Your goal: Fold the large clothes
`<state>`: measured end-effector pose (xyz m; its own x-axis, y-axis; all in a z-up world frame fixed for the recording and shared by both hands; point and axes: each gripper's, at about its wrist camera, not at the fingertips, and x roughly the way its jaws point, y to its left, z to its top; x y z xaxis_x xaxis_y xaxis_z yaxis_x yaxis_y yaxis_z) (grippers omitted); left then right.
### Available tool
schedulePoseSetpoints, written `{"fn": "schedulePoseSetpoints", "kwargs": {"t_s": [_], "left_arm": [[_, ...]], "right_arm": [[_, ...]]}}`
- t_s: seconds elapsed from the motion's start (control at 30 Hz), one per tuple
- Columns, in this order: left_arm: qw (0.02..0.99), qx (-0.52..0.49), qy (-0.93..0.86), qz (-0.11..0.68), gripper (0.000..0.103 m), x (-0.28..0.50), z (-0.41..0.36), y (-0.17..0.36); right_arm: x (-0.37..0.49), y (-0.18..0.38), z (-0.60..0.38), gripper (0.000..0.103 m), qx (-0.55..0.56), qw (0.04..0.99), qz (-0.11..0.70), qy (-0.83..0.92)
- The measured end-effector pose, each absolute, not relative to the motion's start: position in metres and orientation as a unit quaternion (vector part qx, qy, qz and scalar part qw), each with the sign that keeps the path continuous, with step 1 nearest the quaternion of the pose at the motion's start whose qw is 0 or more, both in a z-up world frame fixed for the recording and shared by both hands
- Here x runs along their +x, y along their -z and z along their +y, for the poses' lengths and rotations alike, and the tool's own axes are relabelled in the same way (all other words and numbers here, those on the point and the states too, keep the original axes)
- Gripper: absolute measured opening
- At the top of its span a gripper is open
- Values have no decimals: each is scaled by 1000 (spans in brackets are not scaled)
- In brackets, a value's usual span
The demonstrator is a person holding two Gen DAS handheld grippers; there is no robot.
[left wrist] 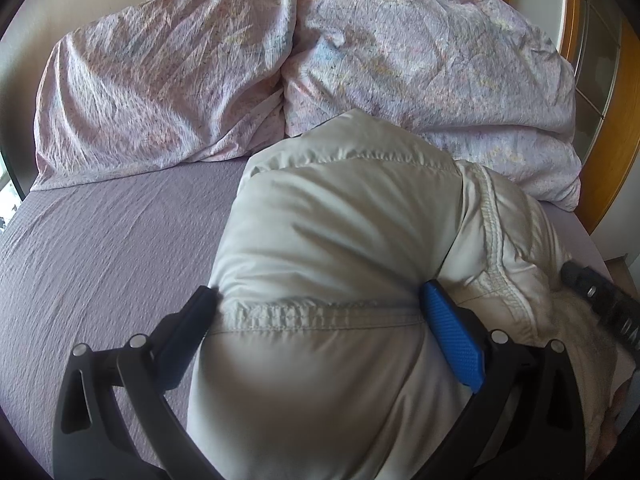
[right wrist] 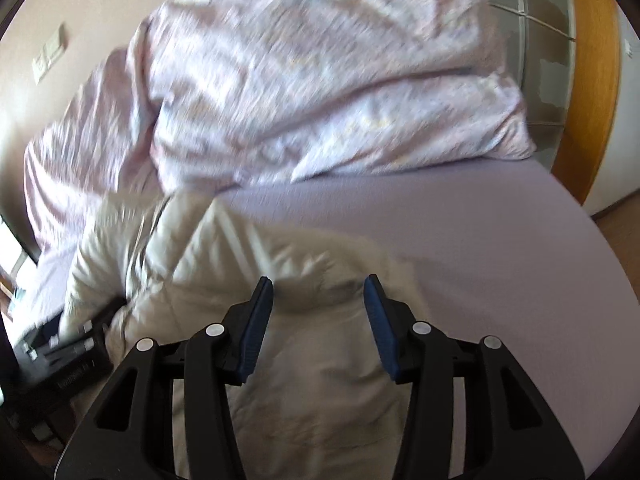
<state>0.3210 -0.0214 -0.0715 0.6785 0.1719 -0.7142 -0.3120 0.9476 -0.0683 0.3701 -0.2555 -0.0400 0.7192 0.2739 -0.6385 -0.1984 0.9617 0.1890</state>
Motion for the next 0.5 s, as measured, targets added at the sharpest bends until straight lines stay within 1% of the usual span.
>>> {"fn": "schedulePoseSetpoints", "kwargs": {"t_s": [0.1, 0.2, 0.23, 0.3, 0.5], "left_arm": [[912, -94, -132, 378, 101, 320, -21, 72], [912, -95, -131, 376, 101, 320, -22, 72], [912, -95, -130, 376, 101, 320, -22, 72], [913, -96, -131, 375, 101, 320, -22, 72], [913, -95, -131, 375, 101, 320, -22, 72]], "right_arm": [[380, 38, -267, 49, 68, 926, 356, -103], [393, 58, -267, 51, 64, 911, 397, -86], [394, 62, -268, 54, 67, 911, 399, -86], [396, 67, -265, 56, 60, 912, 399, -76], [398, 76, -255, 60, 41, 915, 395, -67]]}}
